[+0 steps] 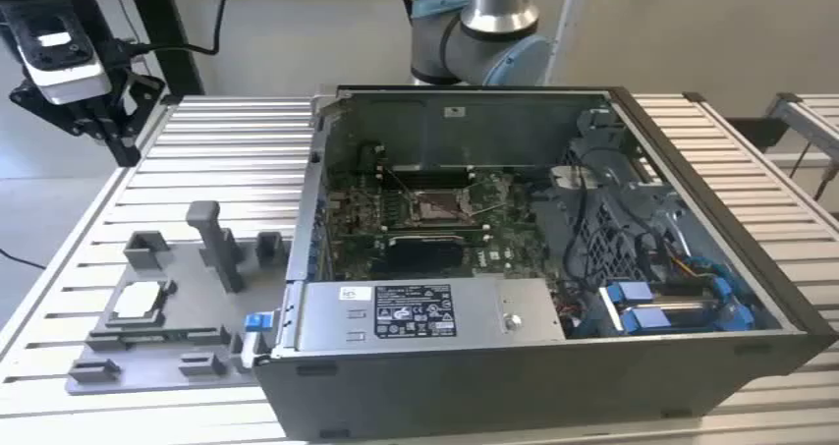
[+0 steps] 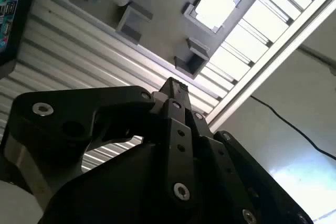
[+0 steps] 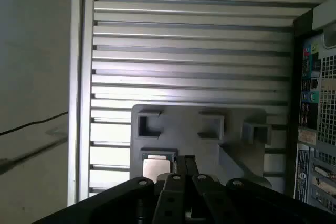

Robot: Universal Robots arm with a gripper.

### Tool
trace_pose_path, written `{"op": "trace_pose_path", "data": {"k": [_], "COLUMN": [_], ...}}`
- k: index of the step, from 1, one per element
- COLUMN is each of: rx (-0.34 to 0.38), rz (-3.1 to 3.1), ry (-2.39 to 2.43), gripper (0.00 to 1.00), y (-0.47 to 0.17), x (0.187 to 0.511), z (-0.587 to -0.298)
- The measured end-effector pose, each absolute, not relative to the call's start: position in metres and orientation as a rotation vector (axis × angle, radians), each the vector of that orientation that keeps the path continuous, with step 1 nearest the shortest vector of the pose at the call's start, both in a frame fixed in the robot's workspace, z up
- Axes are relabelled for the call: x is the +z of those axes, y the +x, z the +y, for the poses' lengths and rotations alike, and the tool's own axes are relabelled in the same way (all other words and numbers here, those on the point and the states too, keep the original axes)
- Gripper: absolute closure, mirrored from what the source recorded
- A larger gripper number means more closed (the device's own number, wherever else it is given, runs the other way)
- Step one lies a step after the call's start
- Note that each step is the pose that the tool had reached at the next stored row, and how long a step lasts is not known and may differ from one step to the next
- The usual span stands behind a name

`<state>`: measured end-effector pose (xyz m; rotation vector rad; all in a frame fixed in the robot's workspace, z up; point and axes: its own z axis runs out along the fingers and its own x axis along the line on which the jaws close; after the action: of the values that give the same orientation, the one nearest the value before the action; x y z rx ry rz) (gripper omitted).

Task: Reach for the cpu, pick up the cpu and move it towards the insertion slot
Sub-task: 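Reach for the cpu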

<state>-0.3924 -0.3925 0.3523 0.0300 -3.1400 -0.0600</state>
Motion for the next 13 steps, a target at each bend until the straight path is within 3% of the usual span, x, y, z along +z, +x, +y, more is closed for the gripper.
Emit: {"op": "trace_pose_path", "data": {"k": [13], "rx": [-0.06], "rz": [-3.14], "ry": [0.03], "gripper": [1.0], "y": [-0.3928], "x": [0.3524], "z": [-0.3928]}}
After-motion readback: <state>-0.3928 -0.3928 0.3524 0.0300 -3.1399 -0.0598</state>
